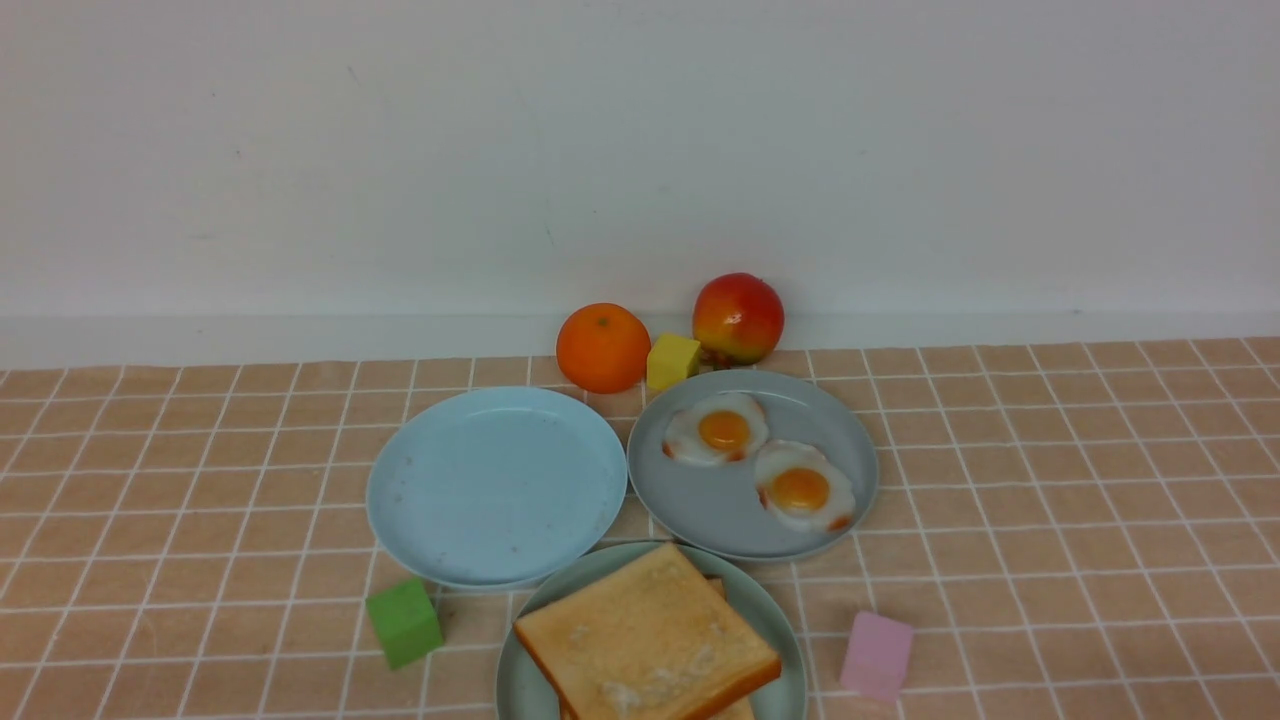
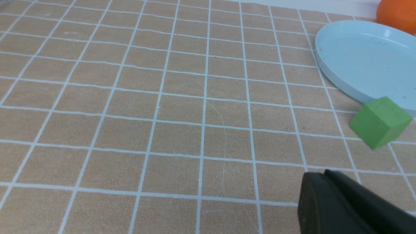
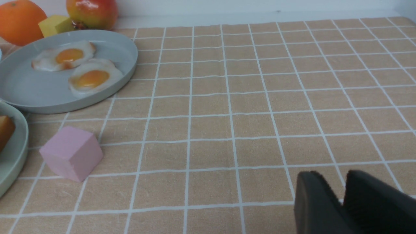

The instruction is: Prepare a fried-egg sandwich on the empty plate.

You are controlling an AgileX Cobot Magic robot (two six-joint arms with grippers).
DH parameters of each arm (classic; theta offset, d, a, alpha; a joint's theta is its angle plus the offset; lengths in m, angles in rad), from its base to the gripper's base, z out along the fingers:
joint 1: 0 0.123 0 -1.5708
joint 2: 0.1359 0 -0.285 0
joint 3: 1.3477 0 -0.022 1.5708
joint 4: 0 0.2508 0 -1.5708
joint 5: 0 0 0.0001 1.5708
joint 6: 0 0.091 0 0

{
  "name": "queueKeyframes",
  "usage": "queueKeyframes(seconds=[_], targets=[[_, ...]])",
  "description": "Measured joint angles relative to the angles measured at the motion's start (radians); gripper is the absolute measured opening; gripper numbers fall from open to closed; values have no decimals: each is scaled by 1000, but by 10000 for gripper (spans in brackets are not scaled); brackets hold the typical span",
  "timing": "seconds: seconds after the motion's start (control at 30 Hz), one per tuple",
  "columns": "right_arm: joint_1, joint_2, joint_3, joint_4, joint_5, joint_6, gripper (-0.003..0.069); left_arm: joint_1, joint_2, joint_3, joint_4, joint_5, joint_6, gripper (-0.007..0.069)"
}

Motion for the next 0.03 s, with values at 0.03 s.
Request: queueKeyframes(seconds=[0.03], targets=[[0,0,0,0,0,0,169,0,0,0,0,0,0,20]])
